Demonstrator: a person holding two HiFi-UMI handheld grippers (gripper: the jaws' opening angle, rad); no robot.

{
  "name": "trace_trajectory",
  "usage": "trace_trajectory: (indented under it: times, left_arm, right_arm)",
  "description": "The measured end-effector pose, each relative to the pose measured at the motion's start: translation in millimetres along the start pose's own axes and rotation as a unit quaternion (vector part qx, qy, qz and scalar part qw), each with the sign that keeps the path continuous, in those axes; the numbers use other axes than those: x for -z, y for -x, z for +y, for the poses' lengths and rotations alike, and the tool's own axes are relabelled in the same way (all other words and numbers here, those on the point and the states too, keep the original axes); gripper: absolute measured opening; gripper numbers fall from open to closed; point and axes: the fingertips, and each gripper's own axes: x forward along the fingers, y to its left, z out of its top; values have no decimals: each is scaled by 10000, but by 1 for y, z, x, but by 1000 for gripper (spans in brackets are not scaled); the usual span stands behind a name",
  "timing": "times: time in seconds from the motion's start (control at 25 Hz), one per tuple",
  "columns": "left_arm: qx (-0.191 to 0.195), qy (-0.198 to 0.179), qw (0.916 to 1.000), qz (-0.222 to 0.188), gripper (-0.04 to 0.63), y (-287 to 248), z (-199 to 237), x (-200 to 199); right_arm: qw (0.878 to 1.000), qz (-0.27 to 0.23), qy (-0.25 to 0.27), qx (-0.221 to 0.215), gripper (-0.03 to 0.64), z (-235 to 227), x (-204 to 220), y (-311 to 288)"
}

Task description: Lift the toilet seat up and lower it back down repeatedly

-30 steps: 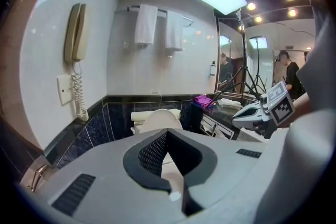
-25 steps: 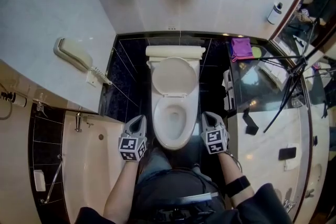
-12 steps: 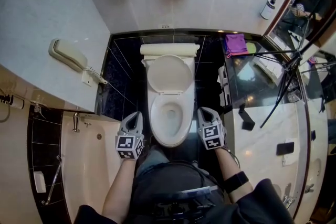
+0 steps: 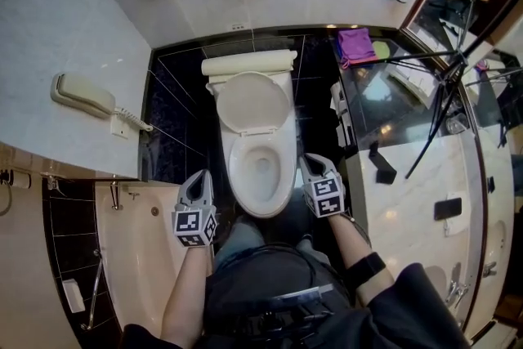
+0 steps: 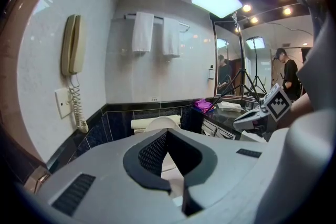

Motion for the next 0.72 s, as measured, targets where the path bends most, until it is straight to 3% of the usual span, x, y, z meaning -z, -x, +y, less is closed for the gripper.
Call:
trace_trajectory:
  times: [0.12,0.4,0.72]
  left_arm:
    - [62,-177,9998,57,0,-7,-1,7]
    - [333,-449,9982,227,0,-27,-5,32]
    - [433,-605,9962,452,0,-73,0,96]
  right_arm:
    - [9981,205,-580,31,81,-8,32,-12]
    - [9867,863,-1377,65,200,-6,110,-38]
    - [9629,1449,-2264,258,221,-6,221,-86]
